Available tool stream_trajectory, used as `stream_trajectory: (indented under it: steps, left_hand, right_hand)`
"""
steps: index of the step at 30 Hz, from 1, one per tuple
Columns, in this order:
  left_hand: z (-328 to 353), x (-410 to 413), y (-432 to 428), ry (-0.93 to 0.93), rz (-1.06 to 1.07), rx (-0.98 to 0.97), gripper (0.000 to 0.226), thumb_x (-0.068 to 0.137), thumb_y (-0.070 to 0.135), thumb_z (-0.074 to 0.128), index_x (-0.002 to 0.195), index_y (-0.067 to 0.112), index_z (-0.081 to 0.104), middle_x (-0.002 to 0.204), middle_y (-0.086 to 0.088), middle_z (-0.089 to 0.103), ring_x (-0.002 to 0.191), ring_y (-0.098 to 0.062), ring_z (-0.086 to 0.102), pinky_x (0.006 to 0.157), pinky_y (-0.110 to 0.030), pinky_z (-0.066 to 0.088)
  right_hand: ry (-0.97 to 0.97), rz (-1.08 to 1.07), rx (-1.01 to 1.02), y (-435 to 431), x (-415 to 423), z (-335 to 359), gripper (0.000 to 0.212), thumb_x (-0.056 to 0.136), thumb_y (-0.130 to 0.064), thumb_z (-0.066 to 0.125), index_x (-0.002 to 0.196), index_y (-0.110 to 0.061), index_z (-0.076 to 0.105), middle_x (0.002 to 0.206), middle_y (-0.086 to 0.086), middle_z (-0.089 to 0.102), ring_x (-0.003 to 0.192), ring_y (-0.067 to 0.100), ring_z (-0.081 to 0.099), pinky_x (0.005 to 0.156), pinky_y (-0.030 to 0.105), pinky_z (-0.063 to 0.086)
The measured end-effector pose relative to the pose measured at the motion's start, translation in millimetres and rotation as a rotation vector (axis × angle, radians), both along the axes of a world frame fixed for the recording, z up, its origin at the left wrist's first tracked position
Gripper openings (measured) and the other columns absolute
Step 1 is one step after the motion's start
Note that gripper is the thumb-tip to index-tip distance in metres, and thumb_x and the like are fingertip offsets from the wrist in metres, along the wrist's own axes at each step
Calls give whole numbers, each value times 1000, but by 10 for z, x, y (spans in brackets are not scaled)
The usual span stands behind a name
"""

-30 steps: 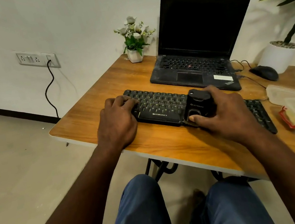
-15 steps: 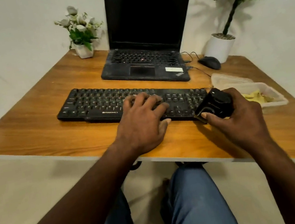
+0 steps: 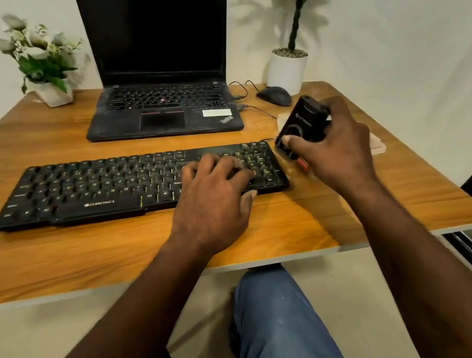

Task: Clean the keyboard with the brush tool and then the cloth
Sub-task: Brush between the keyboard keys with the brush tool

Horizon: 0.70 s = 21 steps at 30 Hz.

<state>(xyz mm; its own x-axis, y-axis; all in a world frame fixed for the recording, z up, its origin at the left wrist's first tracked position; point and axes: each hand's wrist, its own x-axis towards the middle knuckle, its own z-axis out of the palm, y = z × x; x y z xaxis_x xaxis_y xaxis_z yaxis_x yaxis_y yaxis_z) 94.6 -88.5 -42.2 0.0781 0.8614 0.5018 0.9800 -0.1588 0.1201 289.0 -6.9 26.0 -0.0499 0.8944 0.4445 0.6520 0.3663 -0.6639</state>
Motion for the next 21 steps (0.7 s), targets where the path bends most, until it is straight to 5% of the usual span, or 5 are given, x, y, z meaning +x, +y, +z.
stream_trajectory:
  steps: [9,18,21]
  left_hand:
    - [21,15,-22,-9,46,18,37,97,52,57,127,32,68,118,9,62,115,-19,45,94,-42,34]
    - [21,8,-14,7,71,7,39,96,56,56,126,33,67,117,9,62,116,-21,45,95,-44,35]
    - [21,9,-13,13,78,4,39,96,56,56,127,34,67,118,9,62,117,-21,45,95,-45,35]
  right_hand:
    - [-260,18,-51,693,-397,74,68,78,-30,86,133,-20,47,123,9,67,108,28,66,76,33,54]
    - [-446,115,-124,128,-166,201,74,77,-34,87,139,-24,47,123,9,68,106,28,66,85,42,60]
    - [-388,104,-151,-150,0,144,69,80,-36,86,136,-25,47,126,6,67,107,24,64,73,30,54]
